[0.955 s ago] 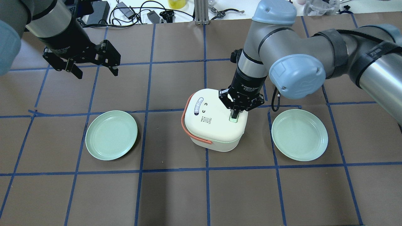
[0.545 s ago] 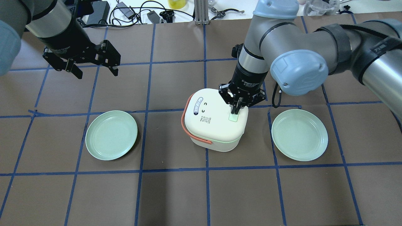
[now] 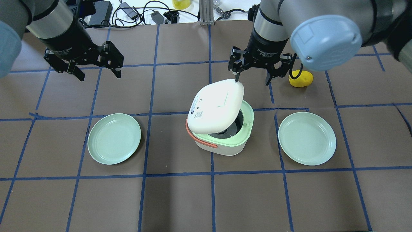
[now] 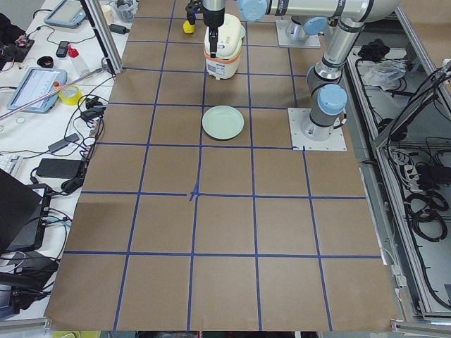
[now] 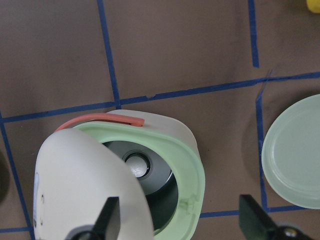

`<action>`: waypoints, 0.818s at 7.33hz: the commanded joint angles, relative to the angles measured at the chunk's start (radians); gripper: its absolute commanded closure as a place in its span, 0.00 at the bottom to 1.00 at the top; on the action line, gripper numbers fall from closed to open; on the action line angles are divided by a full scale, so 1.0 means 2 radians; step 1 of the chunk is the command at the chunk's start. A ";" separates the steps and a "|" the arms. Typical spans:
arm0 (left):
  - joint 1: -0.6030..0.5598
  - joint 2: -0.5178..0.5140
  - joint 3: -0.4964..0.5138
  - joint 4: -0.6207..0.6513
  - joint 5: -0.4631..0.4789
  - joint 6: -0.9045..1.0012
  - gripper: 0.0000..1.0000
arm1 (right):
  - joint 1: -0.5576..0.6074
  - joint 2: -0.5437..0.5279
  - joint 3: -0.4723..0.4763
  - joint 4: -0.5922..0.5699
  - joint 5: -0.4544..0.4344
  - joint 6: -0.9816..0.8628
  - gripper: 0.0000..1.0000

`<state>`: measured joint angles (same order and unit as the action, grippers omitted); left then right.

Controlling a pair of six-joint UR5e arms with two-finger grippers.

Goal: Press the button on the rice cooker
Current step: 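Lift the right gripper away as the rice cooker lid pops open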

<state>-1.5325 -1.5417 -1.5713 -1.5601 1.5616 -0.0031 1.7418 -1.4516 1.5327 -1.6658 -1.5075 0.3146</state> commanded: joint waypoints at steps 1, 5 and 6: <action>0.000 0.000 0.000 0.000 0.000 0.000 0.00 | -0.022 0.000 -0.012 0.002 -0.041 -0.025 0.00; 0.000 0.000 -0.001 0.000 0.000 0.000 0.00 | -0.069 -0.019 -0.012 0.026 -0.041 -0.099 0.00; 0.000 0.000 0.000 0.000 0.000 0.000 0.00 | -0.071 -0.023 -0.012 0.030 -0.042 -0.099 0.00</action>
<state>-1.5325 -1.5416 -1.5719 -1.5601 1.5616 -0.0031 1.6069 -1.4847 1.5097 -1.6190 -1.5876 0.1284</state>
